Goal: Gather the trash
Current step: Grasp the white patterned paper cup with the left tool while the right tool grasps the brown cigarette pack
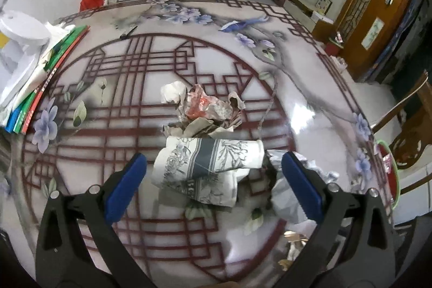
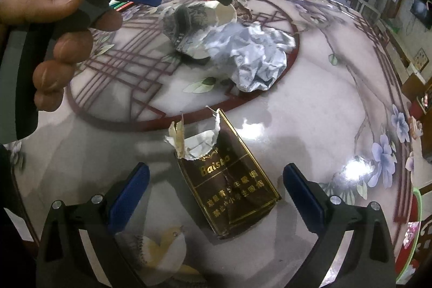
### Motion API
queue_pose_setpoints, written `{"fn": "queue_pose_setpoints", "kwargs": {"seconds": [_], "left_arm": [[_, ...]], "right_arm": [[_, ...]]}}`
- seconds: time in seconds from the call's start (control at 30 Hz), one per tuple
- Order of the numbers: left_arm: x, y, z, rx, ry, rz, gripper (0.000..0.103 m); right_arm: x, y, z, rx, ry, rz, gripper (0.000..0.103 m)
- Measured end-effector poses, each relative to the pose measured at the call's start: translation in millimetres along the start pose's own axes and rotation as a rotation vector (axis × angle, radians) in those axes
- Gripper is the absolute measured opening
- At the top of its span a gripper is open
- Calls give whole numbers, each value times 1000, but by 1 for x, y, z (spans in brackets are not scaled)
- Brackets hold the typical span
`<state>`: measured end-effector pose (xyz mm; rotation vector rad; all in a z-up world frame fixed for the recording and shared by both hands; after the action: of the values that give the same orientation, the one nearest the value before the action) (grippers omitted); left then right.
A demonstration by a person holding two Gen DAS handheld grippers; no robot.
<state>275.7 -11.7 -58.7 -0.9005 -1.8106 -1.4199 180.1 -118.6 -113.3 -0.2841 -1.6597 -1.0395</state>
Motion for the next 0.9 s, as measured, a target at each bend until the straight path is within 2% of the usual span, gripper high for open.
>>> {"fn": "queue_pose_setpoints", "kwargs": {"seconds": [0.23,0.33,0.43,0.47,0.53,0.57,0.6,0.63,0.67,0.73,0.87,0.9], "left_arm": [[-24,-1,12,61,-12,68,98],[-30,-5,14,76,-16,82,97],[-31,-7,13,68,-16,76,97],[-31,-8,13,65,-20,78,94],[-33,-8,13,57,-15,82,83],[-33,-9,13,57,-18,85,73],[-34,-9,14,56,-23,91,67],[-34,-9,14,56,-26,88,66],[-33,-9,14,54,-26,83,59],[-30,-9,15,55,-29,74,53],[-27,-10,16,43,-32,78,31],[-26,-10,17,40,-33,81,31]], "right_arm": [[-1,0,-2,-13,14,-5,93],[0,0,-3,-10,14,-11,87],[1,0,-1,-4,10,-16,76],[1,1,0,6,2,-17,68],[2,1,3,25,-12,-21,62],[2,0,4,28,-18,-23,60],[3,0,4,29,-22,-24,59],[3,0,5,30,-23,-25,57],[4,-1,5,28,-22,-25,56],[4,-1,5,21,-24,-23,55],[5,-2,7,18,-19,-22,52],[5,-2,7,19,-19,-21,52]]}}
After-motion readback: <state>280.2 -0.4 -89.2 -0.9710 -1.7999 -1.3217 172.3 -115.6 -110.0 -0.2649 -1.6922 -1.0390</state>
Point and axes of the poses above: each gripper's, at about its wrist camera, not at the fingertips, and x roughly against the way its jaws point, z to its left, y to its top, the point moved 2 cm from there along -x, roughly the way its jaws point, and after that the axes turned 6 degrees about x, right-handed, at the moved point
